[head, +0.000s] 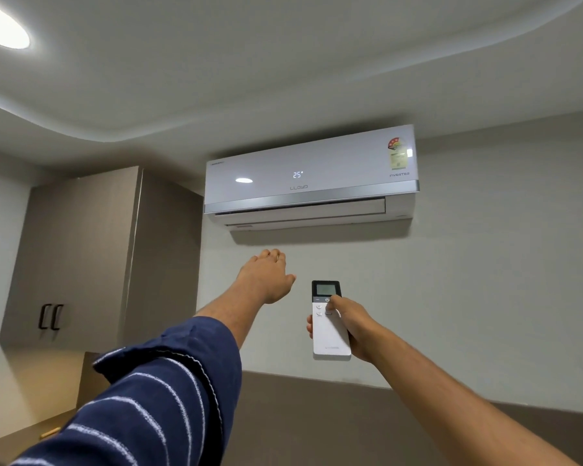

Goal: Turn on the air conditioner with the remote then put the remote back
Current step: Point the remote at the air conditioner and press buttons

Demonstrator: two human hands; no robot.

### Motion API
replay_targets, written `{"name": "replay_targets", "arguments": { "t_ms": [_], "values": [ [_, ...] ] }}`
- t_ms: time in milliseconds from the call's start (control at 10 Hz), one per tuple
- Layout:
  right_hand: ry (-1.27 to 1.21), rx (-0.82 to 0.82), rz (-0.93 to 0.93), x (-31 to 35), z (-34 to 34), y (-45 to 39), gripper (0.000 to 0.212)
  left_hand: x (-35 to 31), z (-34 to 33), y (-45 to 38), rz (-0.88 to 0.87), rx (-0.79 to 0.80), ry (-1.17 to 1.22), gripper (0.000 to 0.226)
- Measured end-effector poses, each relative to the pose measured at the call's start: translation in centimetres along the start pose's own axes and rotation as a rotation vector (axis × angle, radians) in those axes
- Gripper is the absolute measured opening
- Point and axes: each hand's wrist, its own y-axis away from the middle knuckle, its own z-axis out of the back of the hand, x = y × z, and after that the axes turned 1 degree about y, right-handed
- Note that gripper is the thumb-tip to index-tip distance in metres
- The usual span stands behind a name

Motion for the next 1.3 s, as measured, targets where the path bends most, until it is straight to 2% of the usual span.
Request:
{"name": "replay_targets", "arguments": {
  "t_ms": [200, 600, 800, 900, 1300],
  "values": [
    [-0.009, 0.006, 0.001, 0.4, -0.8, 0.0, 0.034, 0.9, -0.3, 0.6, 0.019, 0.02, -0.019, 0.067],
    [0.025, -0.112, 0.029, 1.1, -2.5, -0.6, 0.017, 2.4, -0.8, 0.8, 0.032, 0.012, -0.002, 0.066],
    [0.04, -0.097, -0.021, 0.9, -2.8, -0.5, 0.018, 2.5, -1.0, 0.6, 0.025, 0.009, -0.002, 0.066],
    [0.031, -0.105, 0.016, 0.5, -2.9, -0.7, 0.011, 2.6, -1.1, 0.2, 0.024, -0.004, 0.013, 0.067],
    [0.006, -0.087, 0.096, 1.4, -2.9, -0.8, 0.022, 2.3, -0.4, -0.3, 0.012, -0.018, 0.004, 0.067]
  ]
}}
